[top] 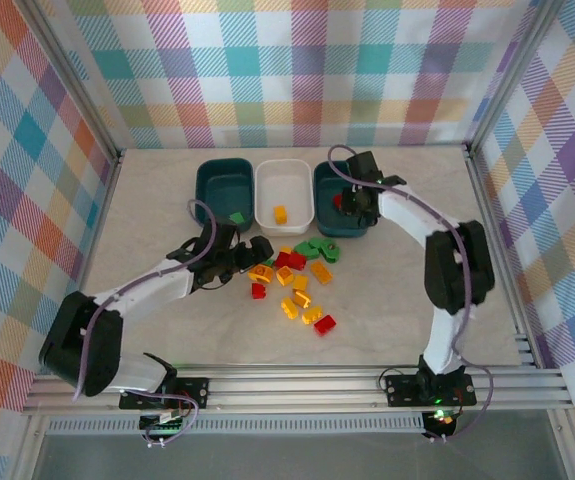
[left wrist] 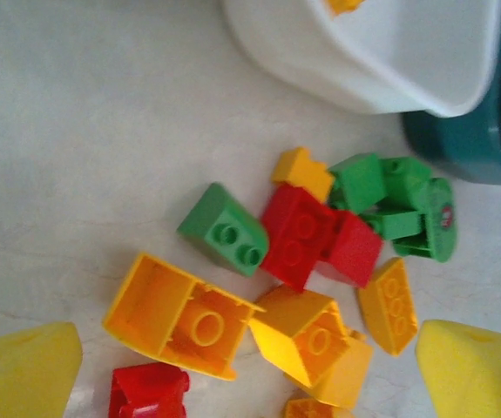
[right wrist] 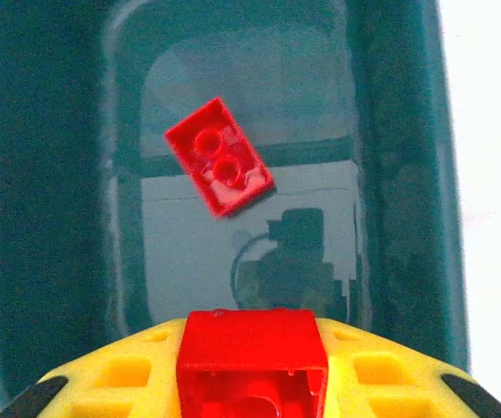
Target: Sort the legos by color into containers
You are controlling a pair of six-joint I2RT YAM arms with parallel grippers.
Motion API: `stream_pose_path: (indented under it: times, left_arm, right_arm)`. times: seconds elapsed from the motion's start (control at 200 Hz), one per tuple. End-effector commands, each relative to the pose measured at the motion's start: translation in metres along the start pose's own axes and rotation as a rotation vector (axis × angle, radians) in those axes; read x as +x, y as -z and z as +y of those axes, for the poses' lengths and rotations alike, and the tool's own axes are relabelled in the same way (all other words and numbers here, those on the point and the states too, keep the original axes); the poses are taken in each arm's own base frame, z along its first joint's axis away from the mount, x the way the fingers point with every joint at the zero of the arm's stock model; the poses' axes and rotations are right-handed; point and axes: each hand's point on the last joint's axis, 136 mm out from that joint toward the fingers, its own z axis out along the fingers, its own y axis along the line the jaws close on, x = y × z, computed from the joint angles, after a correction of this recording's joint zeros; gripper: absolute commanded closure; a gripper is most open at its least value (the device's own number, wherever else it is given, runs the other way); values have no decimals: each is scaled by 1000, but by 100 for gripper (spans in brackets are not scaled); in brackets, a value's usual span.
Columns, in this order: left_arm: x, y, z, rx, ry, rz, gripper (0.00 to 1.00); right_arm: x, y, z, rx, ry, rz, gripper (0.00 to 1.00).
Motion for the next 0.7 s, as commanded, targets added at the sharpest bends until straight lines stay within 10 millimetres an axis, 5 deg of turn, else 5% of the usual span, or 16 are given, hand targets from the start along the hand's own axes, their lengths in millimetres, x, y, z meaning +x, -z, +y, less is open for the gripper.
stream_pose_path:
  times: [0.0, 0.135, 0.34, 0.505, 0.7]
  left_arm:
    - [2, -4, 5, -31, 103, 33, 5]
    - [5, -6, 11, -56, 221, 28, 9]
    - [7, -3, 11, -39, 382, -1, 13]
    - [0, 12, -16, -186, -94, -5, 6]
    - [-1, 15, 13, -402, -393, 16, 2]
  right_arm:
    - [-12, -10, 3, -28, 38, 24, 61]
    - [-23, -6, 5, -35, 42, -7, 39]
    - [-21, 18, 2, -56, 4, -57, 36]
    - [-4, 49, 1, -119, -40, -93, 32]
    - [32, 84, -3, -205, -87, -108, 28]
